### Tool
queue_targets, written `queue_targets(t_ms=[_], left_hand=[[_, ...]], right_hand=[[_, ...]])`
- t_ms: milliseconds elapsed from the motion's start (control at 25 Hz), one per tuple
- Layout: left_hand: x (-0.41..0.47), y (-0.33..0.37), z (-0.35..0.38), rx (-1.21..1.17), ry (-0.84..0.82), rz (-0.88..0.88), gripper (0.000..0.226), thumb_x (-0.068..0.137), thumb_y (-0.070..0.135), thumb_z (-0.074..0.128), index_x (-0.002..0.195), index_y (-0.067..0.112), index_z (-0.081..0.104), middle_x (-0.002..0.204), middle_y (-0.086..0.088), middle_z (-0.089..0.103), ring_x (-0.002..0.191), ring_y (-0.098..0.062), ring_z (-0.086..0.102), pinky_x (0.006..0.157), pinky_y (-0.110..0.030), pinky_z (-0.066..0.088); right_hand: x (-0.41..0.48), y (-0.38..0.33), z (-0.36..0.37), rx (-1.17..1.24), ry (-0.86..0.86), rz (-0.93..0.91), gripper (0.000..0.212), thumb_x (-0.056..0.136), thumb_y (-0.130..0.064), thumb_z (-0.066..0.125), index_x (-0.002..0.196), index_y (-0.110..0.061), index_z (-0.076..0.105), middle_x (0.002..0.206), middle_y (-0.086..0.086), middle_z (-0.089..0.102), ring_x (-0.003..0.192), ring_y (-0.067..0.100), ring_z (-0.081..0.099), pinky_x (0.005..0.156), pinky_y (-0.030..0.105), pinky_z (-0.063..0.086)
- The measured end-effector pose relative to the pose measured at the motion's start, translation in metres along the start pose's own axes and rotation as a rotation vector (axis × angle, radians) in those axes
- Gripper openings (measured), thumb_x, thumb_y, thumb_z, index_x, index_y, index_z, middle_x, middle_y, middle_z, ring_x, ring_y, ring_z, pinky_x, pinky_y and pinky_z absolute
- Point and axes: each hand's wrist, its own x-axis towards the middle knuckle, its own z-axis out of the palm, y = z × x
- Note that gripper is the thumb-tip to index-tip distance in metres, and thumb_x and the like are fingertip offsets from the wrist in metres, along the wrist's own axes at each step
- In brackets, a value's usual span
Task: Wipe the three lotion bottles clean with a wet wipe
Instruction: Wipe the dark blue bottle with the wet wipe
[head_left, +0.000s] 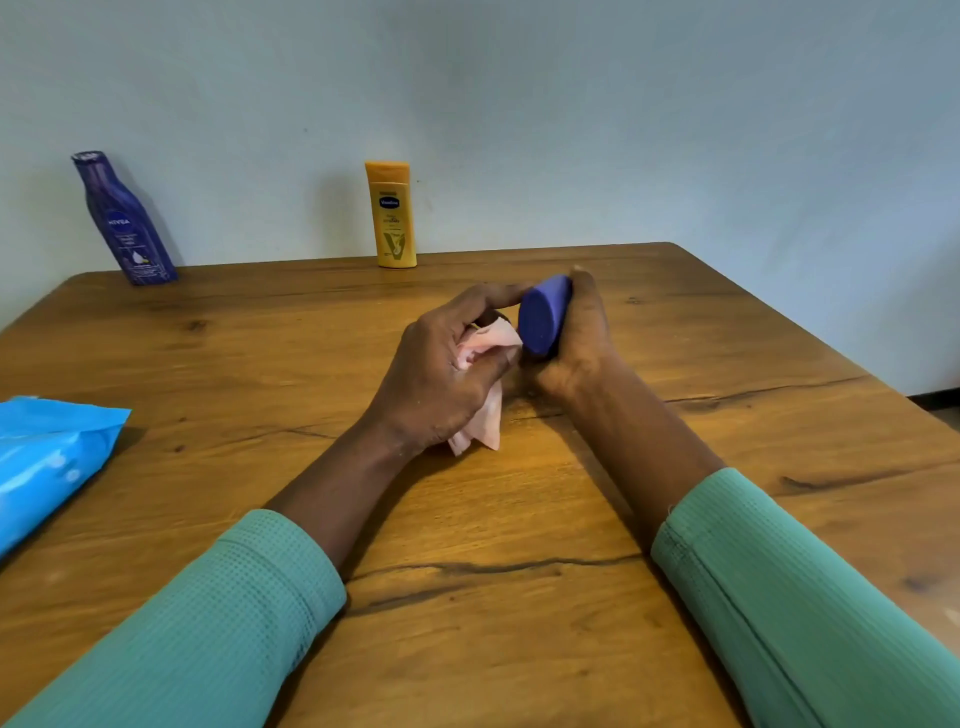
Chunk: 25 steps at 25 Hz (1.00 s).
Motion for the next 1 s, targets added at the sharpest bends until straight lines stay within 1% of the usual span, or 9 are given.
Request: queue_targets(t_ms=[160,240,320,360,440,520,680,840,1000], left_hand=[[0.011,-0.017,0.0,0.14,0.162,-0.048,0.035,0.093,0.011,0.073,0.127,0.021,0.071,0.121,0.006,0.073,0.105,-0.006,0.066,0.086,-0.024,0.056],[0.02,-0.028,0.0,0.28,0.212,-0.003,0.028,0.092,0.013,0.074,0.118,0.021,0.074,0.116,0.004,0.073,0.099,-0.009,0.066,0.082,-0.027,0.056],[0.033,-0.041,-0.002,0.43,0.216,0.019,0.025,0.091,0.016,0.074,0.115,0.022,0.075,0.113,0.002,0.073,0.097,-0.016,0.065,0.079,-0.034,0.056],[0.04,-0.046,-0.001,0.492,0.207,0.008,0.024,0.091,0.018,0.074,0.115,0.023,0.075,0.112,0.001,0.072,0.096,-0.018,0.065,0.076,-0.034,0.055],[0.05,-0.053,0.005,0.574,0.151,-0.009,0.021,0.092,0.021,0.072,0.113,0.024,0.074,0.11,0.002,0.071,0.093,-0.019,0.064,0.07,-0.033,0.051],[0.055,-0.055,0.01,0.621,0.092,0.0,0.014,0.093,0.025,0.069,0.108,0.025,0.072,0.104,0.003,0.069,0.089,-0.018,0.062,0.067,-0.031,0.045],[0.058,-0.06,0.009,0.618,0.102,-0.011,0.013,0.096,0.028,0.067,0.106,0.024,0.073,0.096,0.006,0.064,0.083,-0.014,0.057,0.066,-0.03,0.042],[0.059,-0.061,0.009,0.619,0.102,-0.005,0.012,0.097,0.03,0.064,0.101,0.024,0.073,0.091,0.007,0.06,0.08,-0.015,0.058,0.063,-0.031,0.045],[0.06,-0.064,0.009,0.623,0.097,-0.032,0.013,0.096,0.032,0.065,0.102,0.024,0.073,0.092,0.006,0.064,0.081,-0.015,0.06,0.065,-0.032,0.049]], right_hand=[[0.011,-0.024,-0.015,-0.125,0.062,-0.343,0.031,0.11,-0.033,0.053,0.135,-0.015,0.047,0.116,0.009,0.067,0.098,0.024,0.069,0.089,0.046,0.059],[0.019,-0.034,-0.024,-0.253,0.035,-0.469,0.042,0.107,-0.023,0.061,0.144,-0.015,0.044,0.125,0.01,0.067,0.102,0.024,0.069,0.081,0.041,0.057],[0.035,-0.05,-0.032,-0.485,0.086,-0.624,0.048,0.103,-0.021,0.069,0.145,-0.015,0.045,0.121,0.004,0.068,0.102,0.021,0.068,0.074,0.033,0.054],[0.048,-0.064,-0.036,-0.596,0.142,-0.701,0.048,0.1,-0.019,0.072,0.142,-0.013,0.048,0.119,0.001,0.068,0.103,0.02,0.068,0.075,0.032,0.056],[0.076,-0.1,-0.039,-0.812,0.239,-0.834,0.046,0.095,-0.017,0.078,0.134,-0.013,0.054,0.113,-0.001,0.069,0.105,0.021,0.069,0.086,0.041,0.063],[0.105,-0.136,-0.037,-0.97,0.291,-0.879,0.047,0.092,-0.017,0.079,0.132,-0.015,0.055,0.107,-0.005,0.067,0.103,0.019,0.069,0.093,0.051,0.062],[0.156,-0.176,-0.032,-0.991,0.375,-0.905,0.048,0.093,-0.017,0.077,0.136,-0.014,0.055,0.105,-0.002,0.067,0.09,0.014,0.069,0.095,0.05,0.062],[0.188,-0.182,-0.034,-1.094,0.403,-0.904,0.048,0.093,-0.02,0.077,0.136,-0.017,0.056,0.111,0.0,0.067,0.106,0.024,0.07,0.099,0.048,0.06],[0.203,-0.169,-0.052,-1.201,0.375,-0.868,0.047,0.091,-0.023,0.079,0.133,-0.019,0.059,0.117,0.001,0.068,0.111,0.029,0.069,0.099,0.05,0.059]])
